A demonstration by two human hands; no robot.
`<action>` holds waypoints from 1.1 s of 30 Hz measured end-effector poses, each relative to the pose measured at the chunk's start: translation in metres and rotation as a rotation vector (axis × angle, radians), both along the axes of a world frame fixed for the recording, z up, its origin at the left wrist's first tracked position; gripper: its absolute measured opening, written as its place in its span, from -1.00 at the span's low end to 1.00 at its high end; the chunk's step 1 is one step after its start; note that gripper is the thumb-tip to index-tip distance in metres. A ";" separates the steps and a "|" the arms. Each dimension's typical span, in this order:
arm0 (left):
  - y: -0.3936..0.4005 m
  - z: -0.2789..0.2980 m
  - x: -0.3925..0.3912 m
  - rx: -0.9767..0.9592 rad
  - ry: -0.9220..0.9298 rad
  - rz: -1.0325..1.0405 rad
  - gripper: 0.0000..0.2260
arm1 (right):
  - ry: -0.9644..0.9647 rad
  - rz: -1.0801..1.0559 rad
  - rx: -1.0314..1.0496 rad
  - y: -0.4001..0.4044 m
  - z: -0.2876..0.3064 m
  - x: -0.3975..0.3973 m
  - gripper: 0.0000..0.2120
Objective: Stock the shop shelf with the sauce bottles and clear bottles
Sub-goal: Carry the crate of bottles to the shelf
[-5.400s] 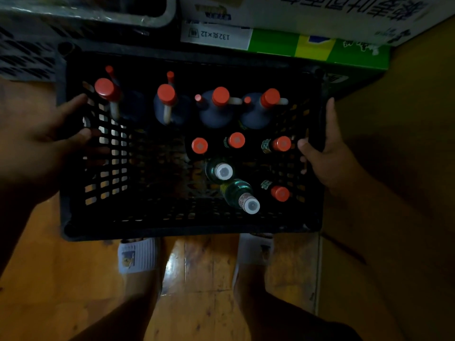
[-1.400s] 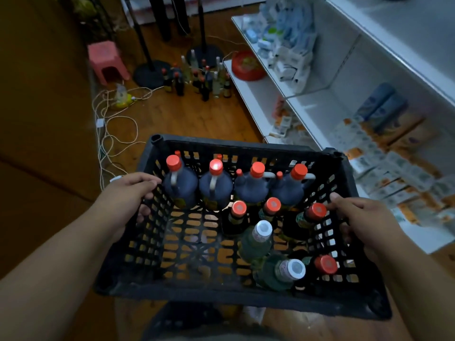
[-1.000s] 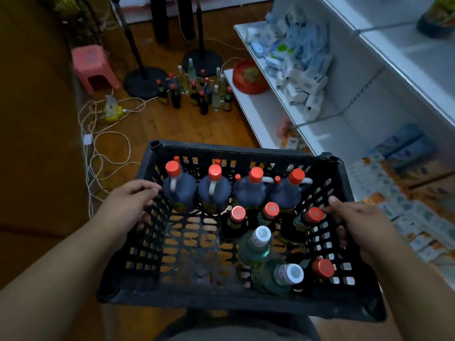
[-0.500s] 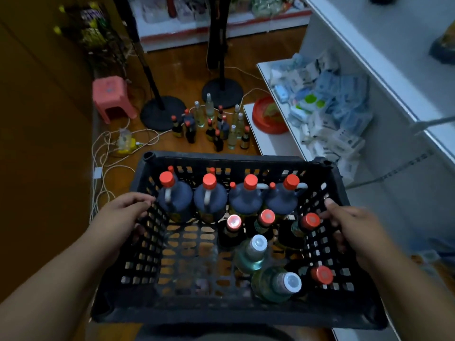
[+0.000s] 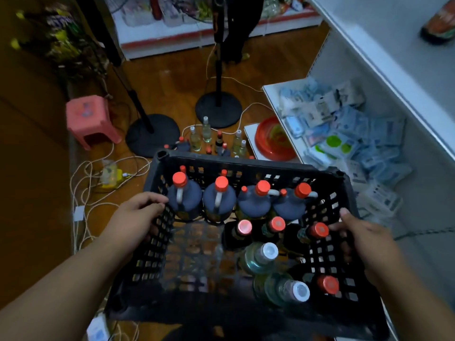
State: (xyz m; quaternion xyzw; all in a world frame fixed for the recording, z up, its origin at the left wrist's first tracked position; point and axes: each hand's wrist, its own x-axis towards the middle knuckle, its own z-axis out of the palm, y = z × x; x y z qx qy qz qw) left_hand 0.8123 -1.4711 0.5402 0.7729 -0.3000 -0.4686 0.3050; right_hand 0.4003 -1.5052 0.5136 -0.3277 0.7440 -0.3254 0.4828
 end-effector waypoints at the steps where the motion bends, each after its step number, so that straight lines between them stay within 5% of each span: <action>1: -0.014 -0.002 0.002 0.000 -0.019 -0.004 -0.83 | 0.011 0.003 0.004 -0.014 -0.005 0.002 -0.55; 13: -0.169 -0.150 0.013 0.091 0.004 0.055 -0.69 | 0.064 0.041 0.148 -0.161 -0.150 0.020 -0.50; 23: -0.201 -0.350 0.044 0.150 0.006 0.017 -0.49 | 0.047 -0.076 0.299 -0.151 -0.342 0.043 -0.47; 33: -0.205 -0.482 0.060 0.221 0.056 -0.009 -0.49 | 0.031 -0.120 0.385 -0.141 -0.453 0.060 -0.39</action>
